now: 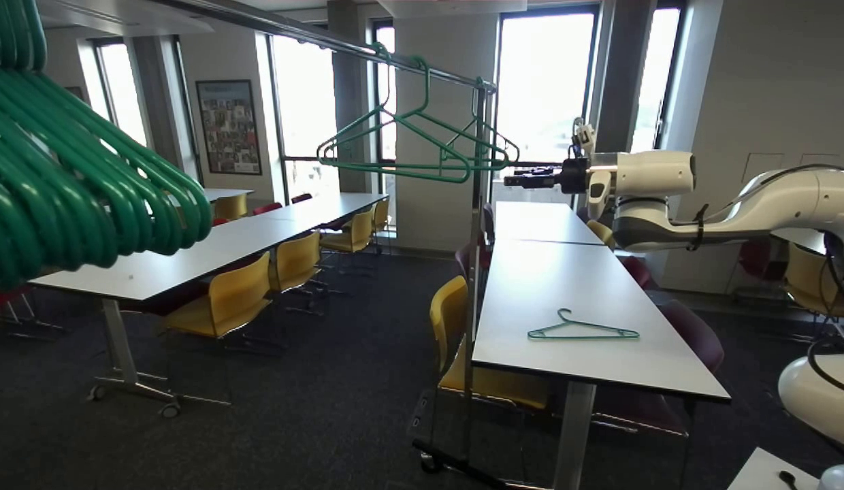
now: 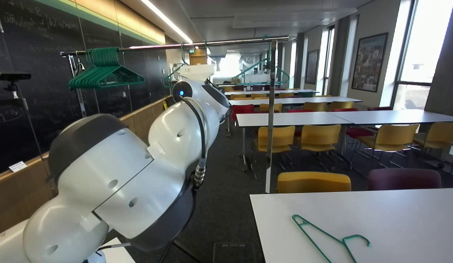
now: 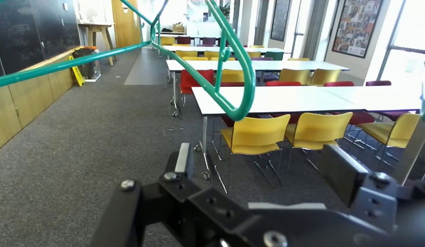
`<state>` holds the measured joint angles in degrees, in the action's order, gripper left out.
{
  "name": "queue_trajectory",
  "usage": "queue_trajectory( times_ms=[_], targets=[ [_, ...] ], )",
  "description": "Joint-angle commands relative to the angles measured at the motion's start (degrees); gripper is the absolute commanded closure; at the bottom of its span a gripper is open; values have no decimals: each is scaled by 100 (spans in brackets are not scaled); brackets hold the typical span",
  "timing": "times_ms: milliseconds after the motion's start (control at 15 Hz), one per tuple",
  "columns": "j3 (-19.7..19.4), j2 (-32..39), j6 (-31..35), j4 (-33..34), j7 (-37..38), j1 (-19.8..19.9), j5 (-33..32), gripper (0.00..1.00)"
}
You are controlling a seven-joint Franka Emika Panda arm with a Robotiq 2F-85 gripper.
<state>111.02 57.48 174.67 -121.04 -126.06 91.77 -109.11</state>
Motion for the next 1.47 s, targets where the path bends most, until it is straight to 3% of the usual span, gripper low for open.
queue_trajectory(
  times_ms=[0,1000,1067,1133,1400],
  targets=[
    [-39,-623,214,436,184,-132,-93,0],
    [27,-941,549,815,315,49,-47,0],
    [1,-943,576,828,336,33,-19,25],
    [-13,-941,610,834,347,24,-3,26],
    [-46,-954,638,839,391,9,24,55]
  ],
)
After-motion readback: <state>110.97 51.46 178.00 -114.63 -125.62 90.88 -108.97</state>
